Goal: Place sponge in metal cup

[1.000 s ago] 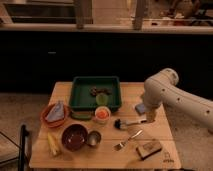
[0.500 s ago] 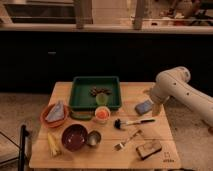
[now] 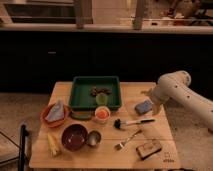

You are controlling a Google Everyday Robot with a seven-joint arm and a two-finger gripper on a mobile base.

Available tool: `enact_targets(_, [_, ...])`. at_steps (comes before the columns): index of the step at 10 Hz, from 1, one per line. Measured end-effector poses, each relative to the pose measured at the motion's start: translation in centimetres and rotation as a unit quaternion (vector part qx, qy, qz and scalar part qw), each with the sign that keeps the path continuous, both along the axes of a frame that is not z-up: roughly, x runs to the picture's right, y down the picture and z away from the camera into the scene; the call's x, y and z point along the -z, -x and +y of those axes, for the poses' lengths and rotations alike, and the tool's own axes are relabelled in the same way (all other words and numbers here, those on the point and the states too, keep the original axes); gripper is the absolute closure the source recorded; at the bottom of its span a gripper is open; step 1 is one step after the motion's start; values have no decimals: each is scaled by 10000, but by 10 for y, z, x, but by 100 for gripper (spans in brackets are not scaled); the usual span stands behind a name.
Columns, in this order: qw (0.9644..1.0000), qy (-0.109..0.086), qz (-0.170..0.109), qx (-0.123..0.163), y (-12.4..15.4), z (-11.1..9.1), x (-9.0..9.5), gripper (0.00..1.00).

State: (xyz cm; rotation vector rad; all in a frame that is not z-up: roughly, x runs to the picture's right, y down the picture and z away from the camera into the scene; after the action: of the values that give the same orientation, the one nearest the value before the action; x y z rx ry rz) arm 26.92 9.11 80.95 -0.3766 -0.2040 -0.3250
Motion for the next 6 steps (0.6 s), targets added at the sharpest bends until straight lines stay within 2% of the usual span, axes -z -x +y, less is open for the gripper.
enact_targets(2, [9999,-146,-76,36,-2,0,-12,20])
enact_targets(6, [9997,-173,-158,20,1,-1,-34,20])
